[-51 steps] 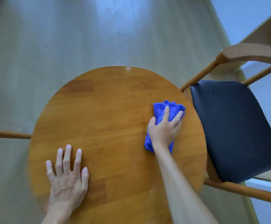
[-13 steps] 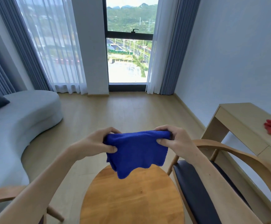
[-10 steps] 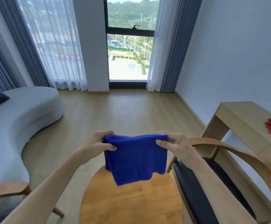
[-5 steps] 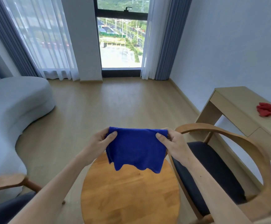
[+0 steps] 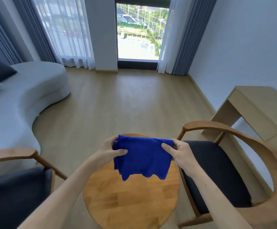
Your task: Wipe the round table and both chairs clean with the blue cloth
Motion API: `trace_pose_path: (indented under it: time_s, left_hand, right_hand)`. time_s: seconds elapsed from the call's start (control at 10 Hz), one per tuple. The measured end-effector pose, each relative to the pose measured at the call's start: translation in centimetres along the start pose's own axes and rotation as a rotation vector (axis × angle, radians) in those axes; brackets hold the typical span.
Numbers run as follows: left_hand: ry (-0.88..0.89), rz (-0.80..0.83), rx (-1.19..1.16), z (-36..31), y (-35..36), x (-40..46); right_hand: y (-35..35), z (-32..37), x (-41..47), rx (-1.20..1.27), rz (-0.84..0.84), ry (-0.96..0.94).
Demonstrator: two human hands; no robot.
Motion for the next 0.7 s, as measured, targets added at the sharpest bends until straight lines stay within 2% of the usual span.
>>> trace_pose_path:
  time_s: [0.2,0.4,0.6,0.7]
  left_hand:
    - [-0.099,-0.111,0.107,6.1,2.4,-3.2]
    - [-0.295,-0.125,0.091,13.9,3.6,-5.5]
    - [-0.462,-0.122,0.055,20.8,2.9,-3.2]
    - [-0.54,-0.302,0.157,23.6,0.0,0.2]
  right_hand:
    - [1.0,-6.4,-1.4,-0.04,0.161,0.069]
    - [4.8,-13.5,-2.8,-0.05,0.21,0.236]
    - [8.0,-19.1,0.2,-0.134,0.166,0.4]
    - [8.9,-21.3,4.6,-0.227,0.047,0.521]
Point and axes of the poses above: each hand's wrist, its own x-axis towards the middle knuckle, its own y-axis out of the palm, z = x × y, the point moved 7 cm from there along x, towards the middle knuckle, and after that the axes turned 3 degrees about -x, right-handed, at the moved point
